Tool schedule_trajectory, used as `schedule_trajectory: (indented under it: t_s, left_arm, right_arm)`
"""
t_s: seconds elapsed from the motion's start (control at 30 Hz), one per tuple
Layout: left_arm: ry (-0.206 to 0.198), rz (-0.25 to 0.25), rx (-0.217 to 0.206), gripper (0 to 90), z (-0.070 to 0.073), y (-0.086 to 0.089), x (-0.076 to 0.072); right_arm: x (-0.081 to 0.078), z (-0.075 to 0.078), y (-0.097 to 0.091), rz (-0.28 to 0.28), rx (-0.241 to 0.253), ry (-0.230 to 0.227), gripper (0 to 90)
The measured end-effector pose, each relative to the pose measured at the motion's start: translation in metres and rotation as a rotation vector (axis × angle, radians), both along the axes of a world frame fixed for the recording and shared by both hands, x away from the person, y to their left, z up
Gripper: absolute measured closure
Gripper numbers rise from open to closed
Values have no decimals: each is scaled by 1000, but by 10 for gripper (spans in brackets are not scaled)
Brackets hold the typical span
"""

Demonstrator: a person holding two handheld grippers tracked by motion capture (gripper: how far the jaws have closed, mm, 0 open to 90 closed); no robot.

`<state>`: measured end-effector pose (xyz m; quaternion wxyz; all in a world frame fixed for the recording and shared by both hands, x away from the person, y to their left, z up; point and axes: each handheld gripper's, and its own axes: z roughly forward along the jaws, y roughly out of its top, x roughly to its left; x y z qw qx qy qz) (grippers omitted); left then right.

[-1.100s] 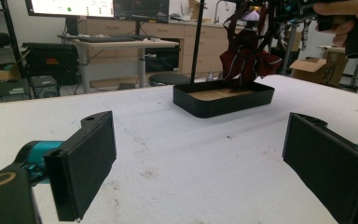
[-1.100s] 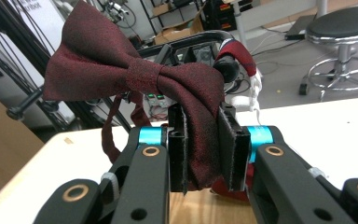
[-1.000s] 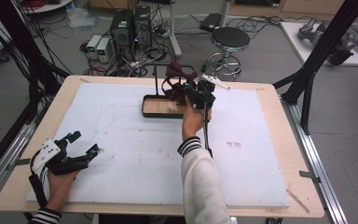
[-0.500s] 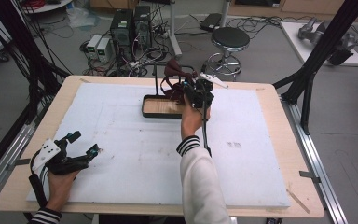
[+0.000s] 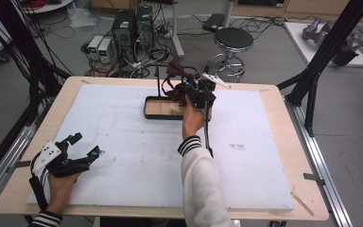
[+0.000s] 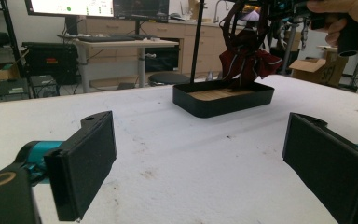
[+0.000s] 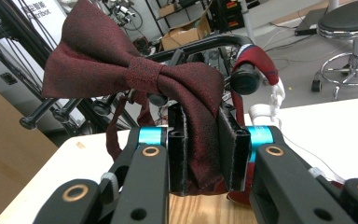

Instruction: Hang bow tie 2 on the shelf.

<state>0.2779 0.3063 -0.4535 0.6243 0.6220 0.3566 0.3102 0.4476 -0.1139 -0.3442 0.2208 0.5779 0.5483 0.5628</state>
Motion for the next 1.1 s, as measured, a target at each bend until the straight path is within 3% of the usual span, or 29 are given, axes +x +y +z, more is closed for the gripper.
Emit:
schedule_trajectory:
  t_s: [0.4, 0.73, 0.87, 0.97, 1.1]
  left_arm:
    - [-1, 0, -1, 100, 0, 0, 0]
    - [-1, 1, -1, 100, 0, 0, 0]
    - [-1, 1, -2, 100, 0, -1, 0]
    - [-1, 1, -1, 101, 0, -1, 0]
    - [-2, 0, 1, 101, 0, -1, 0]
  right_arm:
    - [2, -1, -1, -2, -10, -2, 727]
    - [2, -1, -1, 20, -28, 8, 637]
    - [1, 0, -3, 34, -40, 10, 573]
    - [0, 1, -3, 53, -62, 11, 473]
    - [-4, 3, -1, 137, -112, 1, 369]
